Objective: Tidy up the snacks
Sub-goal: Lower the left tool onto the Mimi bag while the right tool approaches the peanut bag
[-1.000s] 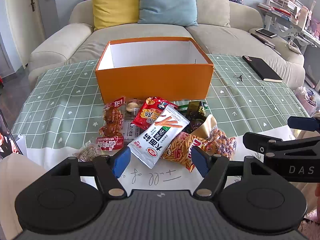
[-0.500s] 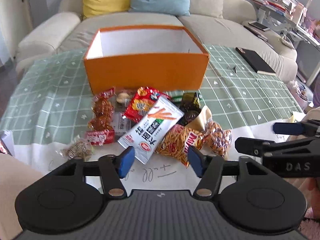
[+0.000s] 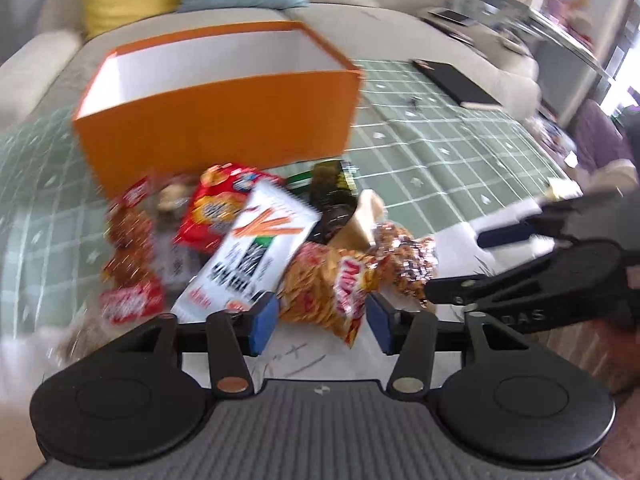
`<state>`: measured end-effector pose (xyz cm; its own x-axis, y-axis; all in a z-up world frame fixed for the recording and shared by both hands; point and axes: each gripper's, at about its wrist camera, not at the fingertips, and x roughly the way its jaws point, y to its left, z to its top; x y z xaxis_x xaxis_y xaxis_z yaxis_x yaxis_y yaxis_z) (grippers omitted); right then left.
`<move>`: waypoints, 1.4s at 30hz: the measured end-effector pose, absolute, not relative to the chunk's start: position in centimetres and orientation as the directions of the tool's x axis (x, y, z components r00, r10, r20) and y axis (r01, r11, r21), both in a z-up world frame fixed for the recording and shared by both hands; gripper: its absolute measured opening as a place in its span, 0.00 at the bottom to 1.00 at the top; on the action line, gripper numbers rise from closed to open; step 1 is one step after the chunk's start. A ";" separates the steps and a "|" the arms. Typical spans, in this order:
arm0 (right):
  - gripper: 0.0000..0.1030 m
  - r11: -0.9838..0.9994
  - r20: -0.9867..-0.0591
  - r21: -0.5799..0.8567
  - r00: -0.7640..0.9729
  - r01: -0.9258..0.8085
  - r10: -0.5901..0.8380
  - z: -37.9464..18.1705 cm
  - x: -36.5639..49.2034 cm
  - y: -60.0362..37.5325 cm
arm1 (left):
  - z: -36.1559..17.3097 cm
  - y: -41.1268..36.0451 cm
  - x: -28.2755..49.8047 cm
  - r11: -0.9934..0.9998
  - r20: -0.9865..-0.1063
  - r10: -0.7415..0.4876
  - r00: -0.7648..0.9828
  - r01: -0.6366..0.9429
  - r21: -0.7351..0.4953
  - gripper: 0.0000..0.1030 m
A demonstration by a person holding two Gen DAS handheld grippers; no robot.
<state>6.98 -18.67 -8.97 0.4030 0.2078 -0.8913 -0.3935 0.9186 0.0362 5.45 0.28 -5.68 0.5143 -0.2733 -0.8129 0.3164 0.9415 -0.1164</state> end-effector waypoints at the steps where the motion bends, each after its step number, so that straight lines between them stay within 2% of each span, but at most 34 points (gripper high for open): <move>1: 0.73 0.911 -0.892 0.013 0.408 -0.411 0.197 -9.2 7.3 -18.7 | -5.8 0.0 5.7 0.934 -0.811 -0.277 0.515 0.343 -0.101 0.63; 2: 0.76 0.906 -0.894 0.004 0.405 -0.423 0.193 -9.4 7.6 -18.7 | -6.0 -0.4 6.0 0.926 -0.811 -0.277 0.514 0.368 -0.083 0.66; 5: 0.77 0.886 -0.899 0.034 0.372 -0.463 0.229 -9.9 8.5 -18.8 | -6.6 -1.5 6.9 0.892 -0.822 -0.293 0.489 0.449 -0.051 0.69; 10: 0.80 0.858 -0.905 -0.040 0.383 -0.513 0.187 -11.2 9.6 -17.9 | -8.0 -2.5 8.1 0.861 -0.855 -0.285 0.433 0.508 -0.030 0.71; 22: 0.80 0.864 -0.936 0.009 0.301 -0.504 0.185 -13.7 11.4 -17.5 | -10.2 -2.9 9.5 0.852 -0.895 -0.228 0.384 0.524 0.008 0.74; 31: 0.78 0.871 -0.942 0.029 0.279 -0.490 0.189 -14.8 12.1 -17.4 | -10.9 -2.8 10.1 0.862 -0.899 -0.243 0.364 0.506 -0.028 0.76; 35: 0.65 0.869 -0.935 0.029 0.294 -0.494 0.199 -14.5 11.8 -17.5 | -11.3 -3.1 9.9 0.863 -0.900 -0.222 0.375 0.505 -0.003 0.76; 39: 0.59 0.879 -0.932 0.047 0.295 -0.474 0.209 -14.2 11.8 -18.0 | -11.8 -4.0 9.3 0.858 -0.898 -0.184 0.401 0.510 0.052 0.75; 42: 0.56 0.882 -0.932 0.067 0.287 -0.466 0.222 -14.1 11.7 -18.1 | -11.9 -4.7 9.0 0.866 -0.892 -0.150 0.426 0.492 0.089 0.64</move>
